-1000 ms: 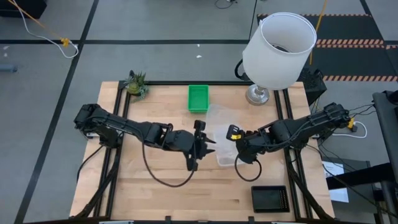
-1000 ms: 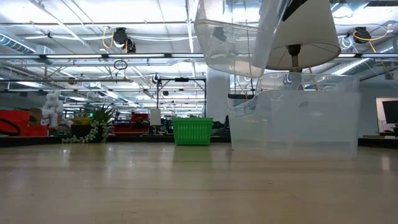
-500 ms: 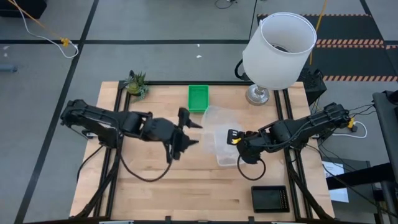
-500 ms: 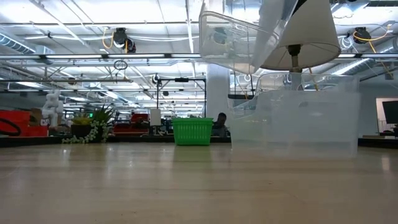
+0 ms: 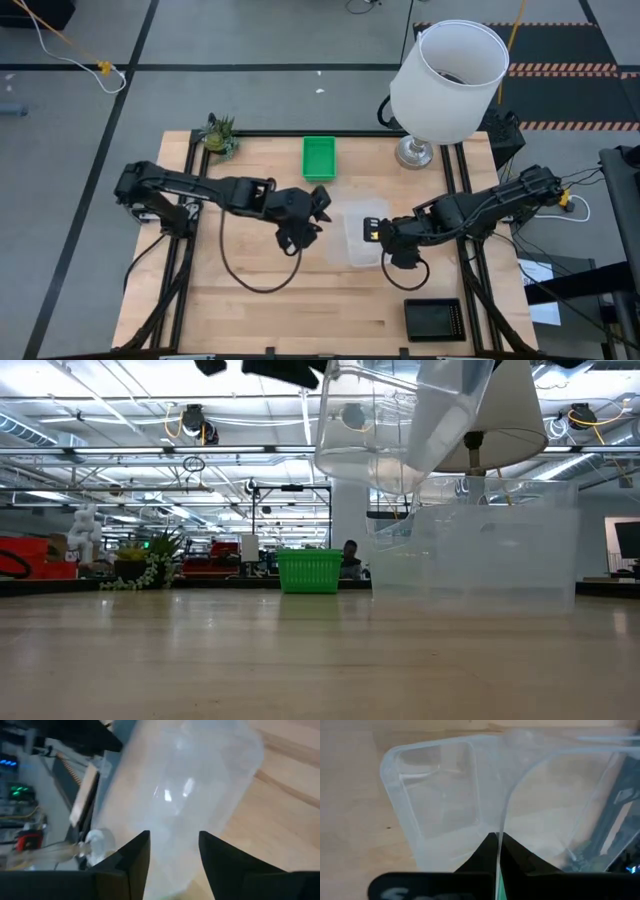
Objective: Stack baskets by color
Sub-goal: Stack the top transparent bin on top of the bottom transparent bins
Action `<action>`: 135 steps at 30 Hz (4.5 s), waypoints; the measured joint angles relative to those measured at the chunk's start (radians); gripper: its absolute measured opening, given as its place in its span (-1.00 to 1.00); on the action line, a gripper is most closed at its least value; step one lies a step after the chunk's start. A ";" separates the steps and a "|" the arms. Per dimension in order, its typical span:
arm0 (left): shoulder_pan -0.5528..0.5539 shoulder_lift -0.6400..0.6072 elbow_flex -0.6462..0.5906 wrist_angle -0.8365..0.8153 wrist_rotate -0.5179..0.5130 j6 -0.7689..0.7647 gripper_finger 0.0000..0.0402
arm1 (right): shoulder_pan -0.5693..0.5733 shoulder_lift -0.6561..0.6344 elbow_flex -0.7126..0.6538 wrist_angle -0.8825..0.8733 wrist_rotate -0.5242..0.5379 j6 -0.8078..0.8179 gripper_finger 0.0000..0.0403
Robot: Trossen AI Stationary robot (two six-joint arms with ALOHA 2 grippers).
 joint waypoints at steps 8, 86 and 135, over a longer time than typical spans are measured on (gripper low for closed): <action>0.024 0.076 0.000 0.007 0.051 0.086 -0.29 | 0.000 0.000 -0.015 0.028 -0.005 -0.019 -1.00; 0.090 0.241 0.027 0.197 0.127 0.480 -0.99 | 0.329 -0.560 -0.260 -0.099 0.707 1.686 -0.39; 0.087 0.318 0.031 0.172 0.078 0.454 -0.97 | 0.330 -0.564 -0.277 -0.073 0.705 1.661 -0.39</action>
